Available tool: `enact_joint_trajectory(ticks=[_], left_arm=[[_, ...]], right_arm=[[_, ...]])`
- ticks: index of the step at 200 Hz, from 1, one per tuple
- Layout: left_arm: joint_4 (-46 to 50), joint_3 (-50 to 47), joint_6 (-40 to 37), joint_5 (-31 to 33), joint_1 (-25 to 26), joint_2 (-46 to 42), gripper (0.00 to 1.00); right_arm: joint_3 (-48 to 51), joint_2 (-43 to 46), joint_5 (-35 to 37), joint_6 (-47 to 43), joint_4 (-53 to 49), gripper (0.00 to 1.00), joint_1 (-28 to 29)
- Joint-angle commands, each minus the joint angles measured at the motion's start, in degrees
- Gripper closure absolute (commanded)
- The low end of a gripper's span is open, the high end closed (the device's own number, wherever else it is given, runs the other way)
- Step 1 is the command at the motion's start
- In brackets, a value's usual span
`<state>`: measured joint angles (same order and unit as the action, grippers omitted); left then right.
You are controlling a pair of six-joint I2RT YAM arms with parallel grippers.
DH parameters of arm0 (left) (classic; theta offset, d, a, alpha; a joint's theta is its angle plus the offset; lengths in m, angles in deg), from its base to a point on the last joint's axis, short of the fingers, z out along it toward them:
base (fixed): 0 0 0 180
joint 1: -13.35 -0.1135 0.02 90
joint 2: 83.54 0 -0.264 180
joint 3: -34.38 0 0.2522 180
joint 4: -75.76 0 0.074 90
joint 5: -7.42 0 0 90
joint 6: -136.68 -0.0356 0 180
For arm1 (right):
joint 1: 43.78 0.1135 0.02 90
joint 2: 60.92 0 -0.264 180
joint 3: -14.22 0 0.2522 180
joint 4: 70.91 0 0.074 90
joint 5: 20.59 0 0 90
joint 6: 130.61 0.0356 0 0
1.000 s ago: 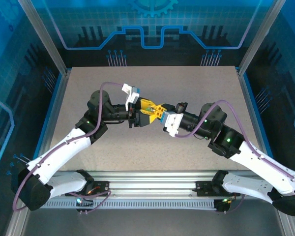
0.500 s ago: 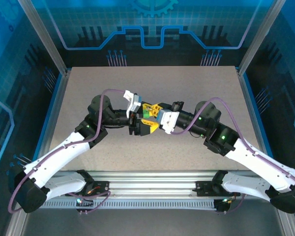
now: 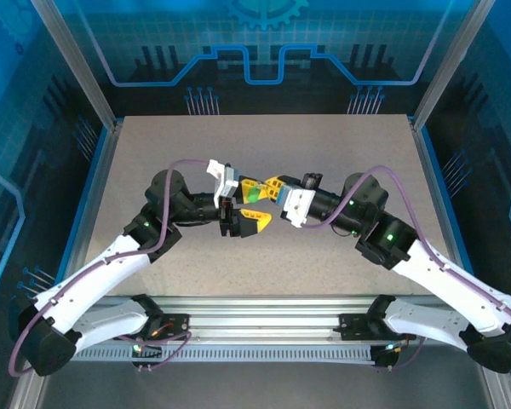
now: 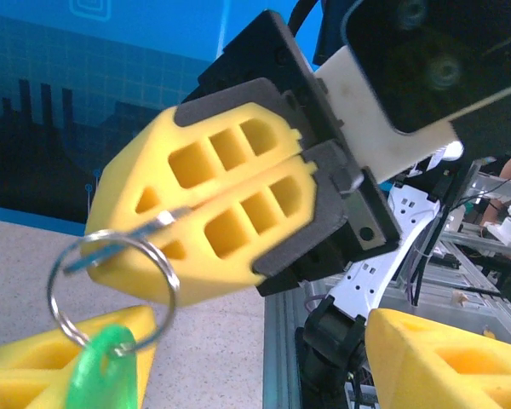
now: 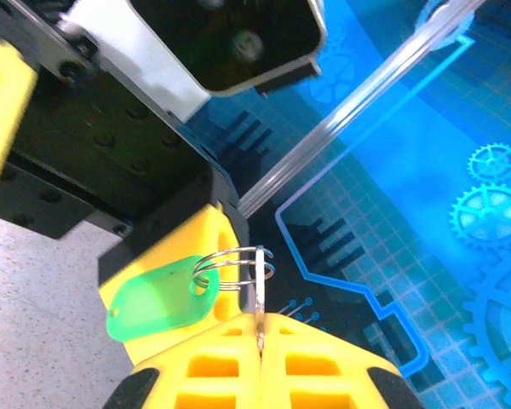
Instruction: Remove the keys from the keyring
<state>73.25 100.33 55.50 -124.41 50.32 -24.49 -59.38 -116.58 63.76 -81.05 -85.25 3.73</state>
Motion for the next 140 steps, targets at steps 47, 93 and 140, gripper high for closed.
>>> enact_joint_trajectory(ticks=[47,93,140], left_arm=[[-1.52,-0.79,5.34,-0.34,-4.49,-2.62,0.32],[-3.62,2.92,15.24,-3.45,-10.90,-0.17,0.32],[-5.78,9.68,24.79,-6.37,-15.45,5.28,0.36]], right_arm=[[1.34,3.18,-7.79,4.53,1.55,1.00,-5.33],[2.60,1.19,-27.86,16.62,9.02,1.00,-16.92],[-0.14,-5.82,-46.39,28.66,20.16,1.00,-23.31]])
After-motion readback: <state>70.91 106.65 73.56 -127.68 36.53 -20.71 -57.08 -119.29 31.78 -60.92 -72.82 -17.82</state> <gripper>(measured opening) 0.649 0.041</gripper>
